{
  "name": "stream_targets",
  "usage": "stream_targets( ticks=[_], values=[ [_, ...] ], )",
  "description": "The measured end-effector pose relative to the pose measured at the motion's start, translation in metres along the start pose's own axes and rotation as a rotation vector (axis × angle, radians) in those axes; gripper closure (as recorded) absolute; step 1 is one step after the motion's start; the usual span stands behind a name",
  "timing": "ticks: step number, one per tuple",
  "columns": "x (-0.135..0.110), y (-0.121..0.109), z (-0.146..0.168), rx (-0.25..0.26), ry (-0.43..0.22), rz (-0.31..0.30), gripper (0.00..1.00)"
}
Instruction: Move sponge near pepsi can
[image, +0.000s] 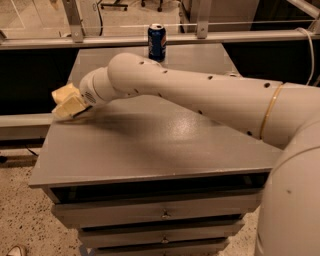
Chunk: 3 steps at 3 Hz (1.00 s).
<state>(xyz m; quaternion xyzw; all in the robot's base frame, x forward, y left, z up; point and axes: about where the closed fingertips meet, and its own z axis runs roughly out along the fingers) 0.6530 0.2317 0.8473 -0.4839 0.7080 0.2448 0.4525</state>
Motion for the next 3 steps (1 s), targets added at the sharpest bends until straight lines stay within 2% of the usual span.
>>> stream_targets(
  ticks=[1, 2, 3],
  values=[
    [0.009, -0.007, 0.006, 0.019, 0.021, 0.04, 0.47],
    [0.015, -0.009, 0.005, 0.026, 0.032, 0.059, 0.71],
    [0.001, -0.023, -0.029, 0.076, 0.02, 0.018, 0.94]
  ],
)
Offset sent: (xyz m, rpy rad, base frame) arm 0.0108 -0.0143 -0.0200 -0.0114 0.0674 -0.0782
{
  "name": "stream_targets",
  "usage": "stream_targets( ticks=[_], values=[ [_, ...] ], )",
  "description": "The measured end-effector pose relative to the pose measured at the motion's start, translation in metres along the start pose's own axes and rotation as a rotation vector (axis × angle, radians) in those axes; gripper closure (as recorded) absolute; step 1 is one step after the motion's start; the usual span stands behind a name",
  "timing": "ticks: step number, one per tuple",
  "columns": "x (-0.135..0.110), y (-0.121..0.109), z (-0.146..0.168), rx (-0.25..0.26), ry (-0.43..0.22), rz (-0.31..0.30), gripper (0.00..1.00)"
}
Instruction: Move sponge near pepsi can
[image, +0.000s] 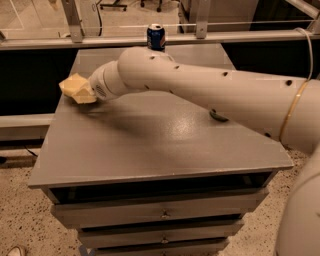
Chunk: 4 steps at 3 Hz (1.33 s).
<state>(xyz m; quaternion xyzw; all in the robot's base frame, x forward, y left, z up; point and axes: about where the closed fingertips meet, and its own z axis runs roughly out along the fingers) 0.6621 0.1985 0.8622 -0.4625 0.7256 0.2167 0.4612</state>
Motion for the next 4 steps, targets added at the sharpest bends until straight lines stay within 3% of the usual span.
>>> stream_targets(
  ticks=[1, 2, 3, 4],
  values=[
    [-0.005, -0.045, -0.061, 0.1, 0.032, -0.034, 1.0],
    [-0.005, -0.045, -0.061, 0.1, 0.032, -0.034, 1.0],
    [0.004, -0.062, -0.062, 0.128, 0.066, -0.031, 1.0],
    [0.022, -0.105, -0.068, 0.195, 0.15, -0.025, 1.0]
  ],
)
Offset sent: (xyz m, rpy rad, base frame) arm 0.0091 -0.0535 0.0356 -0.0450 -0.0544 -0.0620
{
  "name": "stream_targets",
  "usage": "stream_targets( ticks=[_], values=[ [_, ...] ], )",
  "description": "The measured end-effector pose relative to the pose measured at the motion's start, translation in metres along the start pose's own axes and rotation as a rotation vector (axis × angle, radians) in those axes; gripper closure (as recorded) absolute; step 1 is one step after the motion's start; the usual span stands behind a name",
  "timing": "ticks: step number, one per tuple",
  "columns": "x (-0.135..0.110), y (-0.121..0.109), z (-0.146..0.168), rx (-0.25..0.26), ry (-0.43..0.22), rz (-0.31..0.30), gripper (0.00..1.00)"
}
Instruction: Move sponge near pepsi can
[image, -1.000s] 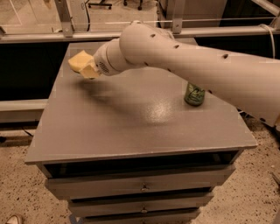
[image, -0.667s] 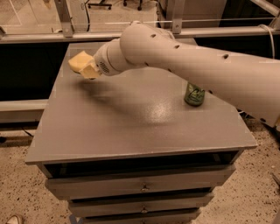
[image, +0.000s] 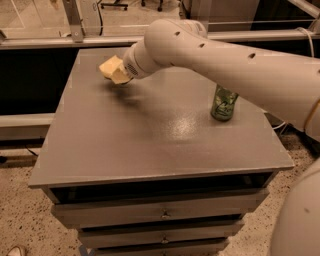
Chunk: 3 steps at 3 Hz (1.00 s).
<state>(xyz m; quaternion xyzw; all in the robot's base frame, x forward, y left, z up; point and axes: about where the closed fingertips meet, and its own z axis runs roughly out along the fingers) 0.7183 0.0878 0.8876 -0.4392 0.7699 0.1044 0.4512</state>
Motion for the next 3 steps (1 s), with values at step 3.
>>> stream_targets(
  ticks=[3],
  values=[
    [0.09, -0.108, -0.027, 0.234, 0.186, 0.136, 1.0]
  ],
)
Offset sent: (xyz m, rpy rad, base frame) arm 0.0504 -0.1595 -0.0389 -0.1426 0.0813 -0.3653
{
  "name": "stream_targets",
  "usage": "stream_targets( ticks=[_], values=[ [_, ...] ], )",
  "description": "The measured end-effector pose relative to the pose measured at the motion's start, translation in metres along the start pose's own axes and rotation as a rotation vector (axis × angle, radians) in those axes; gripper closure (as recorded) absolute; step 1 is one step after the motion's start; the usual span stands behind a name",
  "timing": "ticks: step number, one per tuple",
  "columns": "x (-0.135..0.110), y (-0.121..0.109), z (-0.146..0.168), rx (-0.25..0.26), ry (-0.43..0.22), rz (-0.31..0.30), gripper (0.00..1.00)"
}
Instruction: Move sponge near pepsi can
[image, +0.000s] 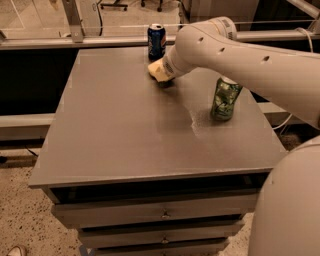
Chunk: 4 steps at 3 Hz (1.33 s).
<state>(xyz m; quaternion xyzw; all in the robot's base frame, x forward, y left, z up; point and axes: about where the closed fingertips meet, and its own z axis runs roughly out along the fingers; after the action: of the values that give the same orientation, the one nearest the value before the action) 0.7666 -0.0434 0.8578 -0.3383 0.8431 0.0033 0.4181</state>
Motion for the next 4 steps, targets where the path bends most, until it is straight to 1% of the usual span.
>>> stream_targets(
  ticks=[1, 2, 3, 4],
  values=[
    [0.005, -0.025, 0.002, 0.051, 0.001, 0.032, 1.0],
    [0.004, -0.04, 0.007, 0.074, -0.002, 0.046, 1.0],
    [0.003, -0.045, 0.013, 0.07, -0.003, 0.055, 1.0],
    [0.003, -0.045, 0.019, 0.055, 0.003, 0.065, 0.82]
  ],
)
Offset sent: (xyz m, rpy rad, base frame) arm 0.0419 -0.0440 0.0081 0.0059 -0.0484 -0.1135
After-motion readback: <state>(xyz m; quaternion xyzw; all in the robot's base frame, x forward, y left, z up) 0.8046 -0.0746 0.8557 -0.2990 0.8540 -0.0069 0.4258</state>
